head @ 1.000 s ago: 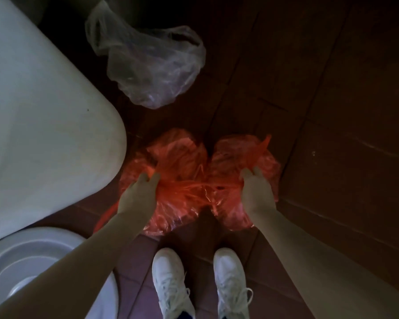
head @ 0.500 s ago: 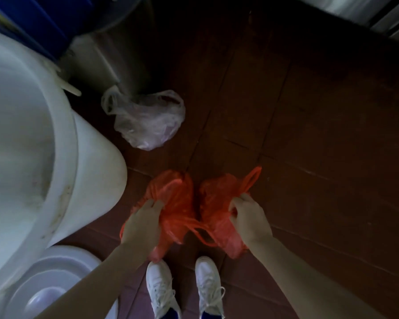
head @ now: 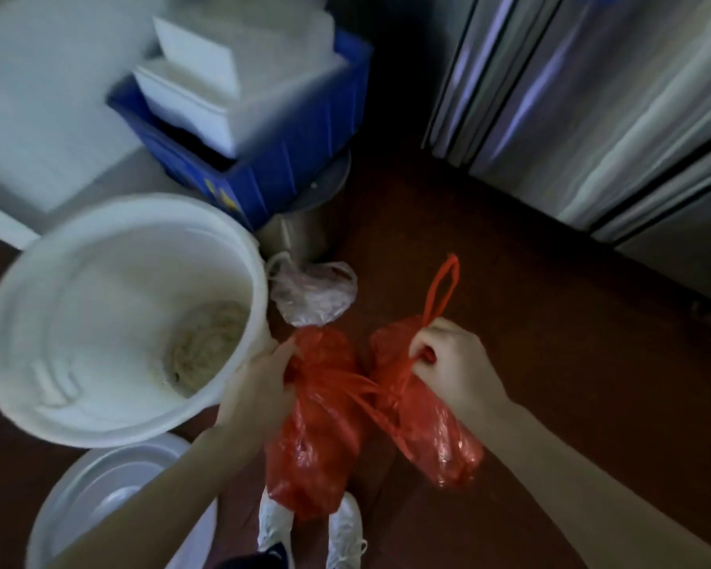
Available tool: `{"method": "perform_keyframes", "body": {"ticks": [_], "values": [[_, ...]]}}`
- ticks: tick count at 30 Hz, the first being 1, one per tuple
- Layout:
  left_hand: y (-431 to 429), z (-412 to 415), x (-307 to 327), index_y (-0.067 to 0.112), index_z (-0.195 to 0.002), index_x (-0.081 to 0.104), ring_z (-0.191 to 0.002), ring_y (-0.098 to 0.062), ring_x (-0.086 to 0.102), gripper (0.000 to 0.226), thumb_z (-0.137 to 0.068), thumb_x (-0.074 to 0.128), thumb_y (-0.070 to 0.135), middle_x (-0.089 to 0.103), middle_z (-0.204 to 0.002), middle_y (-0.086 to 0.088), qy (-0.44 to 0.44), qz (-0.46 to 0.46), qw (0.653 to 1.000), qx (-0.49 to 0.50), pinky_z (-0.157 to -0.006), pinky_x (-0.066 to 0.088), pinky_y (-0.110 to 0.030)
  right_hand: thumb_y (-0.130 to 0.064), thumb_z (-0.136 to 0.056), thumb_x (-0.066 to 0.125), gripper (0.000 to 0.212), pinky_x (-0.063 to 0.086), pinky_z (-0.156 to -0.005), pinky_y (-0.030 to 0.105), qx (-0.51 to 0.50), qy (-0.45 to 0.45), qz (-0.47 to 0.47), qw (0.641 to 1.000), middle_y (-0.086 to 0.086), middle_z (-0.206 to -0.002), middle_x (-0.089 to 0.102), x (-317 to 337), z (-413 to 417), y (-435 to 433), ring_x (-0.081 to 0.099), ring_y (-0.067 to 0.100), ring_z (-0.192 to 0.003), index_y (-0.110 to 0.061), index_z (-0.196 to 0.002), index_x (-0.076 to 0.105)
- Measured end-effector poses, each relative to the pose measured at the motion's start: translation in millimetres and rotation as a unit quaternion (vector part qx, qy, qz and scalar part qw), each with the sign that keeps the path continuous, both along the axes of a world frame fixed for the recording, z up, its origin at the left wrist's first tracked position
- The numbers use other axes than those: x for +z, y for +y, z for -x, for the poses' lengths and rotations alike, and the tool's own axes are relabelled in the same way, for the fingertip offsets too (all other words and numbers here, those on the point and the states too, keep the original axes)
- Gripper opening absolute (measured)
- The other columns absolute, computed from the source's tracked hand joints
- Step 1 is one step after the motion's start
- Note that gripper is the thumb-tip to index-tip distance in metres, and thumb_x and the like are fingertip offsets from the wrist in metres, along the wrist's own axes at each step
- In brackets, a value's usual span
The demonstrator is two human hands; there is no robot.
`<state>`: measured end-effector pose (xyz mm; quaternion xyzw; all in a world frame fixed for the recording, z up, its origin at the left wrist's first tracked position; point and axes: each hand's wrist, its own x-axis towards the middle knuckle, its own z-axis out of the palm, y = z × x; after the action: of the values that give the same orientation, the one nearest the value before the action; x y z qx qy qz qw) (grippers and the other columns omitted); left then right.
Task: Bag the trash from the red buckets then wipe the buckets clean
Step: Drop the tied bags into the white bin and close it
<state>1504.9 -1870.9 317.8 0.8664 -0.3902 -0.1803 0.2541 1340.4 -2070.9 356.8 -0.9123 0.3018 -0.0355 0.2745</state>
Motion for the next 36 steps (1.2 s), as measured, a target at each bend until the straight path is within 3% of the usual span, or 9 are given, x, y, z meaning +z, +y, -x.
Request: {"method": "perform_keyframes", "body": {"ticks": [5, 8, 15, 18, 22, 27, 29, 31, 36], "values": [[20.3, -54.3, 80.4, 0.016, -0.092, 0.068, -0.079, -0.025, 0.063, 0.023, -0.074, 0.065, 0.003, 0.064, -0.088, 0.002, -0.056, 0.043, 0.995, 0.074, -0.065, 0.05, -0.038, 0.005, -0.071, 0.072, 0.017, 0.053, -0.07, 0.031, 0.076, -0.085, 0.051, 0.992, -0.001, -0.083, 0.063, 96.5, -78.9, 6.5, 0.06, 0.012, -0.071, -0.011, -0.075, 0.071], [39.4, -94.8, 111.8, 0.013, -0.091, 0.068, -0.078, -0.029, 0.062, 0.023, -0.073, 0.064, -0.001, 0.063, -0.086, -0.001, -0.071, 0.067, 0.99, 0.104, -0.068, 0.052, -0.044, 0.005, -0.067, 0.07, 0.018, 0.051, -0.068, 0.031, 0.107, -0.114, 0.073, 0.985, -0.001, -0.078, 0.062, 133.9, -132.4, 18.6, 0.058, 0.013, -0.067, -0.013, -0.072, 0.071], [93.0, -204.6, 121.6, 0.018, -0.09, 0.066, -0.074, -0.015, 0.052, 0.017, -0.077, 0.065, 0.006, 0.055, -0.084, 0.008, -0.118, 0.068, 0.982, 0.133, -0.069, 0.036, -0.028, 0.006, -0.063, 0.07, 0.018, 0.049, -0.071, 0.033, 0.172, -0.148, 0.09, 0.97, 0.003, -0.076, 0.064, 154.9, -273.0, 54.4, 0.062, 0.019, -0.069, -0.011, -0.069, 0.071], [119.0, -254.7, 102.2, 0.017, -0.091, 0.065, -0.077, -0.024, 0.058, 0.017, -0.075, 0.058, 0.017, 0.059, -0.085, 0.003, -0.129, 0.044, 0.98, 0.146, -0.07, 0.043, -0.032, 0.006, -0.064, 0.068, 0.017, 0.052, -0.069, 0.038, 0.193, -0.124, 0.071, 0.971, 0.003, -0.076, 0.063, 129.1, -335.2, 75.6, 0.062, 0.022, -0.07, -0.01, -0.068, 0.07], [144.2, -307.6, 47.0, 0.016, -0.091, 0.063, -0.08, -0.031, 0.06, 0.019, -0.073, 0.066, 0.01, 0.058, -0.089, -0.001, -0.101, -0.036, 0.983, 0.151, -0.06, 0.051, -0.042, 0.004, -0.065, 0.07, 0.016, 0.052, -0.073, 0.04, 0.217, -0.041, 0.034, 0.975, 0.005, -0.08, 0.065, 63.2, -408.4, 102.3, 0.063, 0.025, -0.076, -0.012, -0.07, 0.071], [166.3, -354.9, -45.0, 0.015, -0.096, 0.063, -0.081, -0.031, 0.06, 0.022, -0.076, 0.065, 0.007, 0.057, -0.091, -0.002, -0.057, -0.122, 0.98, 0.149, -0.061, 0.051, -0.045, -0.01, -0.071, 0.07, 0.012, 0.048, -0.081, 0.031, 0.224, 0.049, 0.022, 0.973, -0.003, -0.084, 0.067, -37.0, -469.3, 133.8, 0.063, 0.019, -0.085, -0.022, -0.073, 0.071], [174.8, -368.4, -84.8, 0.015, -0.098, 0.063, -0.081, -0.032, 0.061, 0.022, -0.077, 0.064, 0.007, 0.058, -0.092, -0.004, -0.033, -0.147, 0.976, 0.156, -0.062, 0.051, -0.044, -0.009, -0.076, 0.069, 0.013, 0.038, -0.072, 0.016, 0.207, 0.076, 0.007, 0.975, -0.004, -0.087, 0.066, -82.3, -486.1, 146.6, 0.061, 0.014, -0.083, -0.022, -0.075, 0.071], [182.7, -377.1, -121.9, 0.015, -0.1, 0.065, -0.083, -0.032, 0.061, 0.022, -0.08, 0.063, 0.006, 0.059, -0.093, -0.004, -0.007, -0.165, 0.973, 0.16, -0.064, 0.051, -0.043, -0.005, -0.08, 0.068, 0.014, 0.032, -0.067, 0.014, 0.195, 0.115, -0.011, 0.974, -0.002, -0.093, 0.064, -124.6, -497.3, 156.7, 0.057, 0.012, -0.083, -0.019, -0.079, 0.071], [197.4, -382.6, -194.3, 0.021, -0.107, 0.061, -0.088, -0.026, 0.063, 0.022, -0.088, 0.054, 0.014, 0.059, -0.098, 0.001, 0.017, -0.27, 0.953, 0.134, -0.066, 0.049, -0.034, -0.005, -0.085, 0.063, 0.018, 0.045, -0.091, 0.026, 0.187, 0.201, -0.006, 0.962, 0.003, -0.106, 0.067, -205.0, -501.3, 164.3, 0.062, 0.02, -0.102, -0.017, -0.093, 0.074]]}}
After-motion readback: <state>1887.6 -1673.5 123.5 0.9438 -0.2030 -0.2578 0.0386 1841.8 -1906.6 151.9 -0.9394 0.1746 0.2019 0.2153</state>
